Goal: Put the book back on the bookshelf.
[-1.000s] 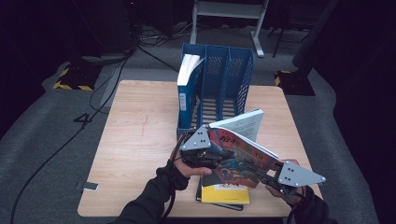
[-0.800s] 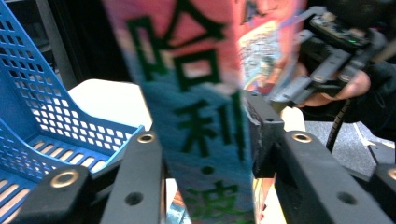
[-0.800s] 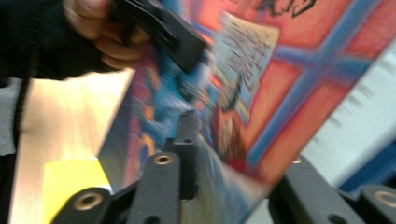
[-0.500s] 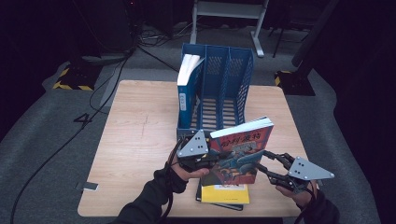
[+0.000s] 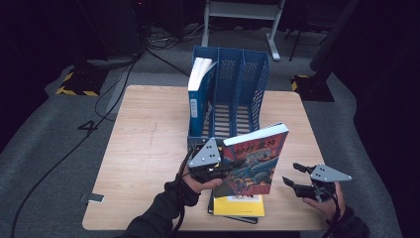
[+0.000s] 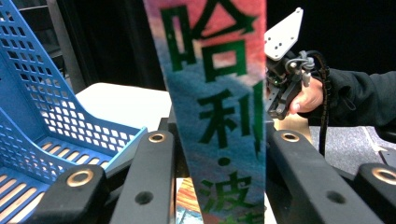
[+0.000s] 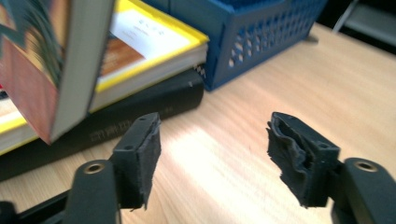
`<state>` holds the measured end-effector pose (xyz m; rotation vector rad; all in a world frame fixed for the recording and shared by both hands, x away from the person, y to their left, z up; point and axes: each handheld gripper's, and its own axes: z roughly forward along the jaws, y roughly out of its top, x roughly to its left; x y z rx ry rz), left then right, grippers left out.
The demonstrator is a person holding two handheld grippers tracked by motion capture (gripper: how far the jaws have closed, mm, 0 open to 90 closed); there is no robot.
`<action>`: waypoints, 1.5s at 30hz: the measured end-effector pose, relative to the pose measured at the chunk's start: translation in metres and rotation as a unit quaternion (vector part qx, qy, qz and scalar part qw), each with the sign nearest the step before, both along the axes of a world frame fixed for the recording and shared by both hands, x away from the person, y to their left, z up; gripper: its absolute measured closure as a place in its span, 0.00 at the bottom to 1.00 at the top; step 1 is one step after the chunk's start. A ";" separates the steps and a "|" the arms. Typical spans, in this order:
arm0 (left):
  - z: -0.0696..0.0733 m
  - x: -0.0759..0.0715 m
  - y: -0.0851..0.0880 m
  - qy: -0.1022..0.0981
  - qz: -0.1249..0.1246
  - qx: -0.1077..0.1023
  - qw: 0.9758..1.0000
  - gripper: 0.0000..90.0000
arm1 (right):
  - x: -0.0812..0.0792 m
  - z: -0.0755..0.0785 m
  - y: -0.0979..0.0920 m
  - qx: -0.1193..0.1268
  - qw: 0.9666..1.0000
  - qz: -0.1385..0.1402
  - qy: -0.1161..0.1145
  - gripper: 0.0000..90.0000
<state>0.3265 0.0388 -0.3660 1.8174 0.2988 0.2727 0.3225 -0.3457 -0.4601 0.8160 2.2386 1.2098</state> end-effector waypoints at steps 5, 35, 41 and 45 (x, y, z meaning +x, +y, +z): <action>0.000 0.000 -0.005 -0.009 0.021 0.009 1.000 0.78 | 0.007 -0.018 -0.011 -0.013 0.999 -0.017 0.038 0.35; 0.026 0.009 -0.042 -0.045 0.025 -0.005 0.999 0.83 | 0.025 -0.044 -0.023 -0.023 0.992 -0.061 0.110 0.27; 0.037 0.013 -0.033 -0.060 0.054 -0.008 0.997 0.83 | 0.025 -0.044 -0.023 -0.023 0.992 -0.060 0.110 0.26; 0.044 0.016 -0.022 -0.062 0.071 -0.022 0.995 0.83 | 0.025 -0.044 -0.023 -0.024 0.992 -0.058 0.111 0.26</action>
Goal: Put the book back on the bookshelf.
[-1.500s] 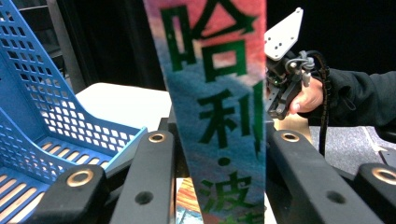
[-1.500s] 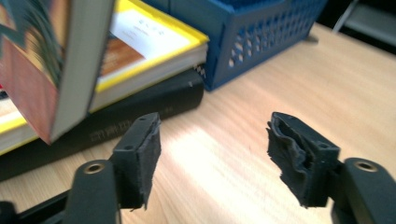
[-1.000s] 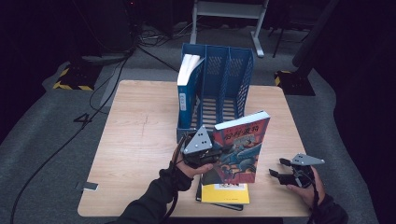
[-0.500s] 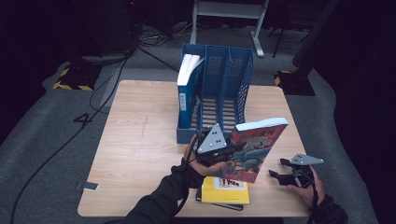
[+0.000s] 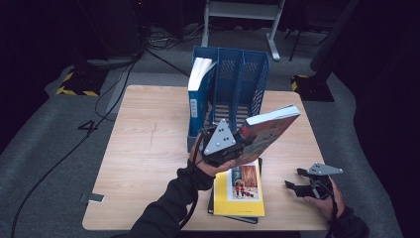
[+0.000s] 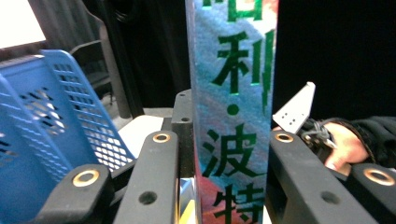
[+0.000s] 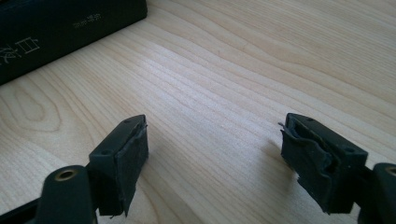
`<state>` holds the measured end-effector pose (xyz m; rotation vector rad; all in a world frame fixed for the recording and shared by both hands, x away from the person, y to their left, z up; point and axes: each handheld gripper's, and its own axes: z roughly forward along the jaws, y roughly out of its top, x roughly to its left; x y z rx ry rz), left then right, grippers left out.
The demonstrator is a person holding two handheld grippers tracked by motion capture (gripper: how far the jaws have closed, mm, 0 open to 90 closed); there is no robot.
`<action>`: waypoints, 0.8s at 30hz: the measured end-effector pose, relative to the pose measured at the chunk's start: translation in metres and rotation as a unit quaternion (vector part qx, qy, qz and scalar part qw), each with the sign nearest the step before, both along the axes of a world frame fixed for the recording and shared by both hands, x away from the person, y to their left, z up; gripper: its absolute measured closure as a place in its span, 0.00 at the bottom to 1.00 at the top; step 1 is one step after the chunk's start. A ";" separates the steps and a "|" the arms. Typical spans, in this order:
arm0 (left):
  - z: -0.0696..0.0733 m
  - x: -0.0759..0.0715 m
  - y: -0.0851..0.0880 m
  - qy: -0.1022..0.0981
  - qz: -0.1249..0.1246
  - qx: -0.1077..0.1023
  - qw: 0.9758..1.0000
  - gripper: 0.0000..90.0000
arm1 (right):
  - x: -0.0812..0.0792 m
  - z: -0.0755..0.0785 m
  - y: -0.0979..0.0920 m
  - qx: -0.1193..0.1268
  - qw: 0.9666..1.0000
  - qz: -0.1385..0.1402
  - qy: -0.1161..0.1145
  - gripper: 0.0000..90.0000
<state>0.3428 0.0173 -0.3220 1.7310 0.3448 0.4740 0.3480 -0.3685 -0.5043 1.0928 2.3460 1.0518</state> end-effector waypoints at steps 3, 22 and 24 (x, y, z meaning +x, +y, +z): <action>0.008 0.002 0.011 -0.009 0.020 -0.004 1.000 0.83 | 0.001 0.000 0.000 -0.001 1.000 0.000 0.000 0.25; 0.017 0.042 0.050 -0.006 0.135 -0.030 0.990 0.83 | 0.001 0.000 0.001 -0.001 1.000 0.005 0.001 0.24; 0.015 0.048 0.049 -0.003 0.142 -0.031 0.989 0.83 | 0.001 0.000 0.001 -0.001 1.000 0.005 0.002 0.24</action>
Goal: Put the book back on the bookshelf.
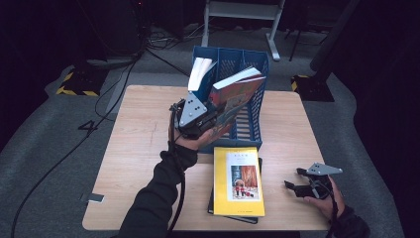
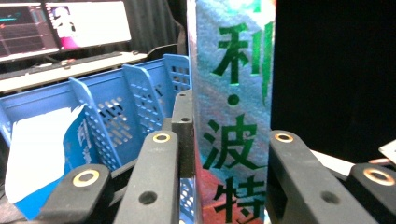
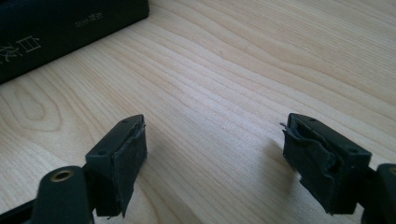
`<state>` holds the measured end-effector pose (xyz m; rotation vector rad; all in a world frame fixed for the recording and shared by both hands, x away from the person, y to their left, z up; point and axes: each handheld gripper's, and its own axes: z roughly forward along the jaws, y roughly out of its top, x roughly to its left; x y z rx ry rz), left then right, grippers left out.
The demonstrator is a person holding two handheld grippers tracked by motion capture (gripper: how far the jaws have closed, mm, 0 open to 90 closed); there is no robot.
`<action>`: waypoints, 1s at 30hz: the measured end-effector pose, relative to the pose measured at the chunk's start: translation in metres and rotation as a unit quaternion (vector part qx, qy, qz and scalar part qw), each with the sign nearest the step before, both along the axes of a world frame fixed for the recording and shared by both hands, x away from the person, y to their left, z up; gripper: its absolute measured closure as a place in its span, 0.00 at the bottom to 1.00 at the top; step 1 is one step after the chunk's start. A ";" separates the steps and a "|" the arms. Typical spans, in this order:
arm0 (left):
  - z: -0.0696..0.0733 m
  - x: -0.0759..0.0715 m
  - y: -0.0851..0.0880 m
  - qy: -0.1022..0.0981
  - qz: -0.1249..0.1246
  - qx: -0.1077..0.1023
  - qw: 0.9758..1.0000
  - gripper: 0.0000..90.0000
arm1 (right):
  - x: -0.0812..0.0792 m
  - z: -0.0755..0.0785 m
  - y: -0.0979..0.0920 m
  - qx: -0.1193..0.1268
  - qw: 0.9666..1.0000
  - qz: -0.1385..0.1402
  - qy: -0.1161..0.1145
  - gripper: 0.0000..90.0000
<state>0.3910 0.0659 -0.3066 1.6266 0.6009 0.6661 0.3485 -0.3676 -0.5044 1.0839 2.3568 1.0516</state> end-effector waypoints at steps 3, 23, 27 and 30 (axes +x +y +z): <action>-0.002 0.010 -0.002 0.008 0.010 0.001 1.000 0.83 | 0.000 0.000 0.000 0.000 1.000 0.000 0.000 0.24; -0.018 0.074 -0.028 0.041 0.100 -0.017 0.994 0.83 | -0.006 0.000 0.004 -0.015 1.000 0.002 -0.024 0.25; -0.019 0.082 -0.028 0.045 0.108 -0.029 0.993 0.83 | -0.007 0.000 0.004 -0.016 1.000 0.002 -0.025 0.25; -0.019 0.086 -0.022 0.046 0.124 -0.041 0.990 0.83 | -0.006 0.000 0.004 -0.014 1.000 0.002 -0.022 0.25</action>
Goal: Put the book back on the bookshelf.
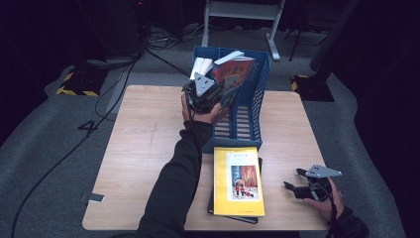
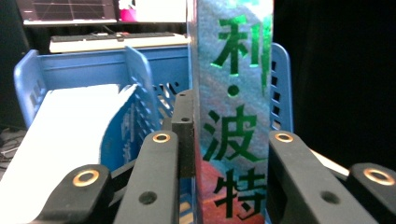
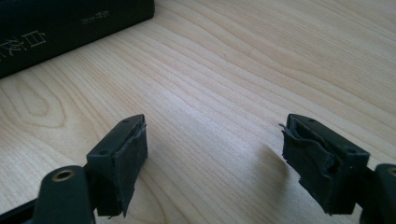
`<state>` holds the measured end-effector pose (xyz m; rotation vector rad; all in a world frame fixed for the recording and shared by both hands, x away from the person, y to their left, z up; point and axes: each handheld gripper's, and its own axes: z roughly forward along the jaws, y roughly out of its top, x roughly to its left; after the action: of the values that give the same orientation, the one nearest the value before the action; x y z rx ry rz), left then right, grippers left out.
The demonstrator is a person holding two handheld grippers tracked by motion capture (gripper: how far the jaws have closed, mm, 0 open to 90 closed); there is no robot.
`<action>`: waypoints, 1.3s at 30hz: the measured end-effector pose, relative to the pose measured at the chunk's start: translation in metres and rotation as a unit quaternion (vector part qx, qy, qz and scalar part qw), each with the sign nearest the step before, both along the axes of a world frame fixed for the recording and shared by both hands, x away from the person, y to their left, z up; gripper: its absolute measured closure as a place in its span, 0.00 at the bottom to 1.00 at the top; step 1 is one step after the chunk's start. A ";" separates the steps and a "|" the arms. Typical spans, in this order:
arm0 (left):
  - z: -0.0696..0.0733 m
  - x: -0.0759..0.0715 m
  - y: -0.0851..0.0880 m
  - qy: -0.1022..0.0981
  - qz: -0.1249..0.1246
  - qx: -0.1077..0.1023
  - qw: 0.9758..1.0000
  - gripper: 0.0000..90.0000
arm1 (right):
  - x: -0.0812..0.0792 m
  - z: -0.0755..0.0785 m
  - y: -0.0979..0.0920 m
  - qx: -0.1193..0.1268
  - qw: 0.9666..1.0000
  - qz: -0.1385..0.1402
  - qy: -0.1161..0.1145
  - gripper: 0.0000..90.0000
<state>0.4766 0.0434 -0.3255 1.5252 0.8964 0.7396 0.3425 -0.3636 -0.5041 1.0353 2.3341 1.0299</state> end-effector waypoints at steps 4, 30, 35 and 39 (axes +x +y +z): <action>-0.001 0.003 0.005 0.006 0.023 -0.022 0.999 0.83 | 0.000 0.000 0.000 0.000 1.000 0.000 0.000 0.25; -0.009 -0.001 -0.009 -0.009 0.087 -0.048 0.995 0.82 | 0.001 0.000 0.001 0.002 1.000 0.006 0.004 0.25; -0.013 -0.001 -0.010 0.000 0.081 -0.053 0.995 0.82 | 0.002 0.000 0.001 0.004 1.000 0.008 0.006 0.25; -0.013 0.009 -0.022 -0.005 0.072 -0.032 0.997 0.82 | 0.002 0.000 0.001 0.003 1.000 0.010 0.006 0.25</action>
<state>0.4851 0.0218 -0.3382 1.4100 1.0222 0.8133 0.3445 -0.3623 -0.5041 1.0246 2.3560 1.0414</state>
